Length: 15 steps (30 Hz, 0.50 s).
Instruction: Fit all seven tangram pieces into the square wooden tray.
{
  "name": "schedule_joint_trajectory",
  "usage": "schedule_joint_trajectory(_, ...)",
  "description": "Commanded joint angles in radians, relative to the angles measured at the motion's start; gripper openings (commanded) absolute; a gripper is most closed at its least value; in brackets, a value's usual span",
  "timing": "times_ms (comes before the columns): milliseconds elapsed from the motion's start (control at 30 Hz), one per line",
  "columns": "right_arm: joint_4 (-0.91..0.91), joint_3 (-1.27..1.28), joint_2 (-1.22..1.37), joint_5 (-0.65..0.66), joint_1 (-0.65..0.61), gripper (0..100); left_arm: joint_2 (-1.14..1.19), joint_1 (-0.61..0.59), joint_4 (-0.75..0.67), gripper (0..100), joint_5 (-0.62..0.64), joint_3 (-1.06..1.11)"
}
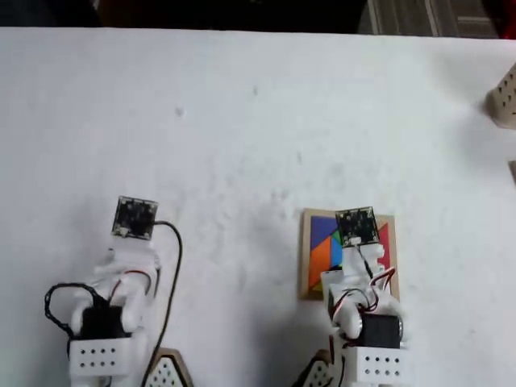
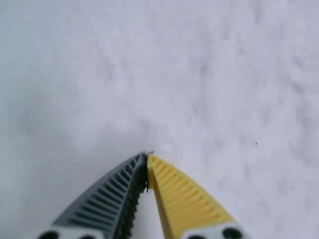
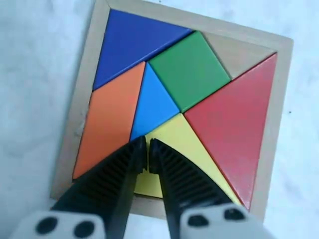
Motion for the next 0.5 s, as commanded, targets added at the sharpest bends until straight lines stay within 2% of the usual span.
schedule_joint_trajectory(0, 0.010, 0.009, -0.035, -0.002, -0.010, 1.8, -0.096, 0.010, 0.104, 2, -0.005, -0.009)
schedule_joint_trajectory(100, 0.010, 0.009, -0.033, -0.002, -0.010, 1.8, -0.110, 0.008, 0.226, 2, -0.008, -0.011)
schedule_joint_trajectory(467, 0.010, 0.009, -0.035, -0.002, -0.010, 1.8, -0.110, 0.008, 0.212, 2, -0.005, -0.011)
